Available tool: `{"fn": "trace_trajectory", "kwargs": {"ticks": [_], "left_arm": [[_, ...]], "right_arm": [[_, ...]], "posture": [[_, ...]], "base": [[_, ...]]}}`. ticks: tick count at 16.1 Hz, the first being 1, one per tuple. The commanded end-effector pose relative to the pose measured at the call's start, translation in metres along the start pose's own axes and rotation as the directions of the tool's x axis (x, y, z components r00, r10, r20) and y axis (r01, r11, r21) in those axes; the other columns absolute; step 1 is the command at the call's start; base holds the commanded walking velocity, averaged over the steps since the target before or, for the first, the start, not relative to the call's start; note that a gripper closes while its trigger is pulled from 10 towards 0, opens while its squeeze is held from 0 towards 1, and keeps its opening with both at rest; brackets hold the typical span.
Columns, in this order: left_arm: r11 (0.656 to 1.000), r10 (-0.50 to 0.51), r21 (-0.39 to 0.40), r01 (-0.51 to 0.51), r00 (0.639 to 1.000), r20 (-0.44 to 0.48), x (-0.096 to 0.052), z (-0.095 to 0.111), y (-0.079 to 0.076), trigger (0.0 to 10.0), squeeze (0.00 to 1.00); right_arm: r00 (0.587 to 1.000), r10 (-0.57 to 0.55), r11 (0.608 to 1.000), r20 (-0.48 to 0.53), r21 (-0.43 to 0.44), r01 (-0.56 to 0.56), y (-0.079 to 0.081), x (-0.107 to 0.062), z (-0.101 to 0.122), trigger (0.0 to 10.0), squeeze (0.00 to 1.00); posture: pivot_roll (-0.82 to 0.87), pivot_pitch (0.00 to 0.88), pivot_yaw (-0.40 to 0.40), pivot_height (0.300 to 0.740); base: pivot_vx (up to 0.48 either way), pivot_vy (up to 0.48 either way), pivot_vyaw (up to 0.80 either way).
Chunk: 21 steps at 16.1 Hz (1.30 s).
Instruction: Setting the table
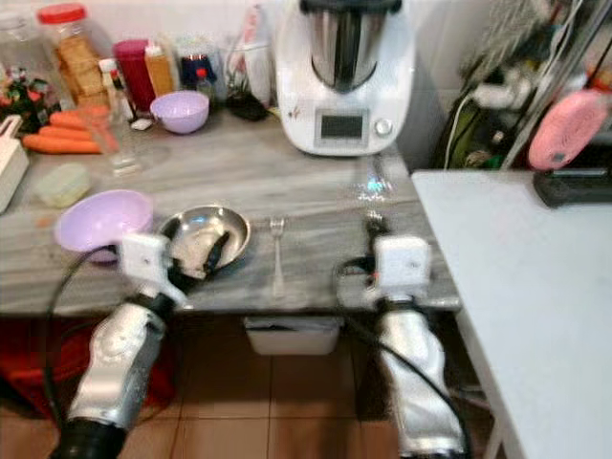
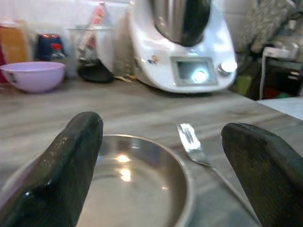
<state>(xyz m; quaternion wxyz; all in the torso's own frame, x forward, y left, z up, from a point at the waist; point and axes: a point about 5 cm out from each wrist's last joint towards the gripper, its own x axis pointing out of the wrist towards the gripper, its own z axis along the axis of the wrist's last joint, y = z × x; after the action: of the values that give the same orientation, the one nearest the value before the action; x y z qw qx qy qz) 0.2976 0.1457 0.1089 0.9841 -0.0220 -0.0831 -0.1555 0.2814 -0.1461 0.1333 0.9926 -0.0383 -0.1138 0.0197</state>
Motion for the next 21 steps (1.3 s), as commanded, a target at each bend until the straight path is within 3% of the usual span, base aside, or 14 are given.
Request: {"fn": "trace_trajectory", "kwargs": {"ticks": [1,5,8,13,16,21], "left_arm": [[0.998,0.028,0.051,-0.028,1.000,0.003,-0.010,0.004,0.013,10.0,0.00],[0.996,-0.064,0.064,0.066,0.997,-0.033,-0.026,-0.002,0.009,10.0,0.00],[0.986,-0.160,0.041,0.163,0.984,-0.072,-0.037,-0.006,0.008,10.0,0.00],[0.959,-0.283,0.001,0.284,0.956,-0.075,-0.039,-0.004,-0.001,10.0,0.00],[0.932,-0.363,-0.023,0.362,0.929,-0.074,-0.037,-0.004,-0.008,10.0,0.00],[0.899,-0.437,-0.048,0.435,0.895,-0.088,-0.038,-0.006,-0.018,10.0,0.00]], "right_arm": [[0.999,0.019,1.000,0.026,0.008,-0.019,0.006,0.002,0.006,10.0,0.00],[1.000,0.018,1.000,0.019,0.009,-0.018,0.005,0.003,0.004,10.0,0.00],[0.999,-0.035,0.996,-0.030,0.082,0.037,-0.002,0.003,-0.002,10.0,0.00],[0.982,-0.123,0.990,-0.141,0.047,0.131,-0.013,0.003,-0.018,10.0,0.00],[0.952,-0.196,0.973,-0.235,0.077,0.219,-0.024,0.004,-0.032,10.0,0.00],[0.928,-0.188,0.965,-0.321,0.118,0.236,-0.024,0.017,-0.045,10.0,0.00]], "posture": [[0.01,0.000,0.011,0.740],[0.02,0.000,0.010,0.740],[0.02,0.000,-0.001,0.740],[0.02,0.000,-0.002,0.740],[0.02,0.000,0.000,0.740],[0.01,0.000,0.000,0.740]], "base": [[0.000,0.000,0.00],[0.000,0.000,0.60],[0.000,0.000,0.27],[0.000,0.000,0.00],[0.000,0.000,0.00],[0.000,0.000,0.00]]}}
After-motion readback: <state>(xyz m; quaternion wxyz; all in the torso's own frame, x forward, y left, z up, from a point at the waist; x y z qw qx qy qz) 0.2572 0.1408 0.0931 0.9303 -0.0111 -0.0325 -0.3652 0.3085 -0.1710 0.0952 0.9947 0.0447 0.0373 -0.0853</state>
